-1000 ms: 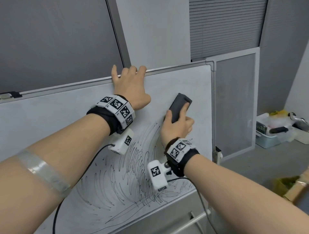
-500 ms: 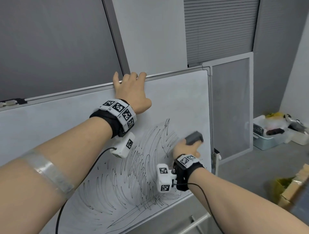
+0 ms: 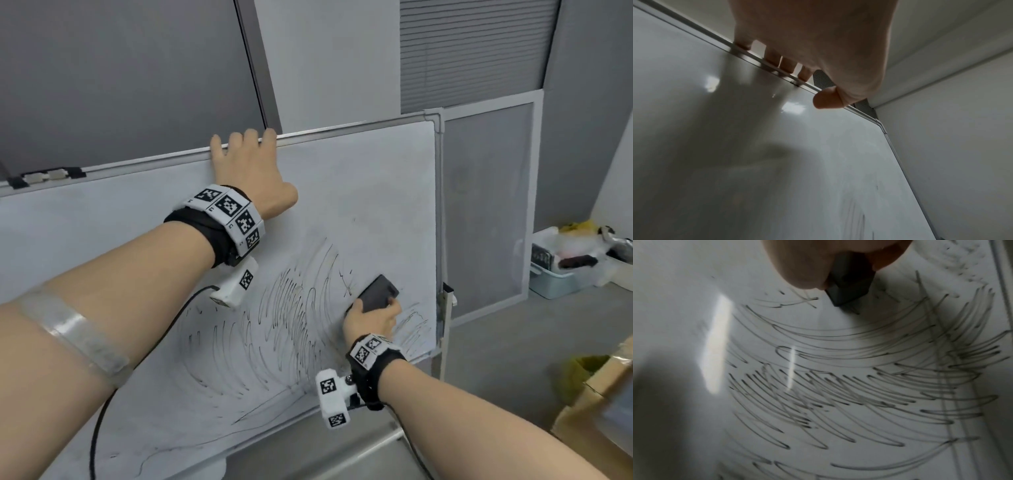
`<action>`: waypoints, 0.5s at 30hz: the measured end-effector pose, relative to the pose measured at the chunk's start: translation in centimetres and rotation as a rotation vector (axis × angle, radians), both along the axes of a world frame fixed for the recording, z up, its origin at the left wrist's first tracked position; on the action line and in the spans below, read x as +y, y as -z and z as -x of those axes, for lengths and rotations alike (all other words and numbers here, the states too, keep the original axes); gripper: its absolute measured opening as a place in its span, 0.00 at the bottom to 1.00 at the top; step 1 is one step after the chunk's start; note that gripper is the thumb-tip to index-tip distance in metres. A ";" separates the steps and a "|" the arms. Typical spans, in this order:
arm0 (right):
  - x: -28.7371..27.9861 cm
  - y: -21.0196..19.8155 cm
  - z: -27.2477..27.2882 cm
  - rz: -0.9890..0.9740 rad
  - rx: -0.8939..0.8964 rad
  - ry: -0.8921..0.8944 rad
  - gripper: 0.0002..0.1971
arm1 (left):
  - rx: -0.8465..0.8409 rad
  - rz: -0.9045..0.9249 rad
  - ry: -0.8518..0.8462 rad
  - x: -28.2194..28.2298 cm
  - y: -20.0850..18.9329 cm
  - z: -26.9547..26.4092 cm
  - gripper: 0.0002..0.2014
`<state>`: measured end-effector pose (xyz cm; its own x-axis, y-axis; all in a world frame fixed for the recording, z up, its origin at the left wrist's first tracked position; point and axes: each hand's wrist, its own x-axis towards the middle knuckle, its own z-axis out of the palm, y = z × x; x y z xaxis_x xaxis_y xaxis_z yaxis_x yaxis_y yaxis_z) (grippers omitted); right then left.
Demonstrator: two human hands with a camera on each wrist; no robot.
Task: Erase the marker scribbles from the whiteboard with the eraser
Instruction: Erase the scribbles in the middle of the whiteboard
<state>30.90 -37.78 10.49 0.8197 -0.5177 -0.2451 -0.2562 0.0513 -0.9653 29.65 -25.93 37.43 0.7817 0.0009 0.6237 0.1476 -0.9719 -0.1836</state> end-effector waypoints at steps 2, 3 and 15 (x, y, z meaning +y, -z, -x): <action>0.6 0.3 0.1 0.020 -0.049 0.010 0.28 | -0.057 0.019 0.023 0.7 -0.1 0.1 0.30; 1.0 -0.3 0.2 0.032 -0.103 0.022 0.26 | -0.075 0.034 0.023 1.0 -0.1 0.3 0.28; 8.3 -9.5 2.2 0.325 -0.603 -0.198 0.16 | -0.118 0.040 -0.099 7.2 0.1 2.6 0.31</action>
